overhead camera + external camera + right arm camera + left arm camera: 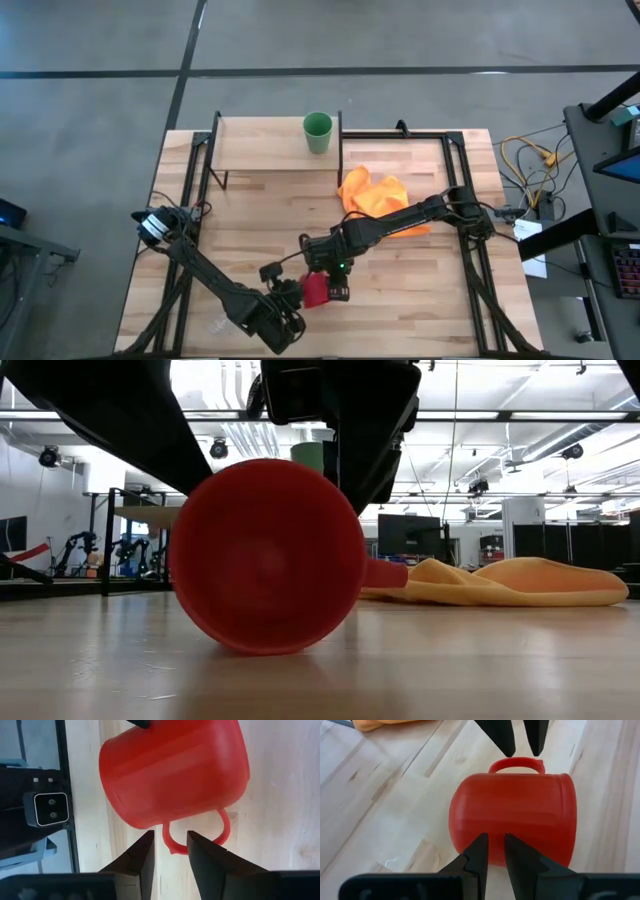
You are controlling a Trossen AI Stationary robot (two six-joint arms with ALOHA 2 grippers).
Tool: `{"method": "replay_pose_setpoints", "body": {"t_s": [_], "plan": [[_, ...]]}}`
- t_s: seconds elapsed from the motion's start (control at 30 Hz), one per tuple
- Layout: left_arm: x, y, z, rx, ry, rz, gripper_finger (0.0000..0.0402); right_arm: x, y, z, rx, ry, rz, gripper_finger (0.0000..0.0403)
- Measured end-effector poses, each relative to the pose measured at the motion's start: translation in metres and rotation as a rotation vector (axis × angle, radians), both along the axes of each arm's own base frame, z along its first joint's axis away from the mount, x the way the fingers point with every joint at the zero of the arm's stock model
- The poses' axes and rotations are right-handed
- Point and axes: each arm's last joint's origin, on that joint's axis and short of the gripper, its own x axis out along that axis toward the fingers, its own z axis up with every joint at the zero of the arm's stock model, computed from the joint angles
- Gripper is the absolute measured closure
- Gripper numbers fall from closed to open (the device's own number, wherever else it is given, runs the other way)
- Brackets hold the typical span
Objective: Stack small to large cups/mugs on shelf
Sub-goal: Put the red mug on the shelf
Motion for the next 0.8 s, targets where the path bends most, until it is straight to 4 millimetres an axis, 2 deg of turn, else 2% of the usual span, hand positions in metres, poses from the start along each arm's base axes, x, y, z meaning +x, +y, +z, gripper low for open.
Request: {"method": "replay_pose_setpoints", "body": {"t_s": [0.2,0.43,0.6,0.8], "plan": [[0.0,-0.001,0.001,-0.022,0.009,-0.008,0.0353,0.0,0.0,0.0,-0.006,0.005,-0.002,0.0294],[0.008,-0.008,0.022,-0.037,-0.027,-0.052,0.0353,-0.003,-0.001,-0.008,-0.009,0.018,-0.003,0.0294],[0.009,-0.009,0.024,-0.028,-0.014,-0.084,0.0353,0.002,0.0,-0.015,0.004,-0.041,-0.007,0.0294],[0.008,-0.013,0.026,-0.091,0.02,-0.117,0.0353,0.011,-0.002,-0.011,0.035,-0.125,-0.058,0.0294]]}}
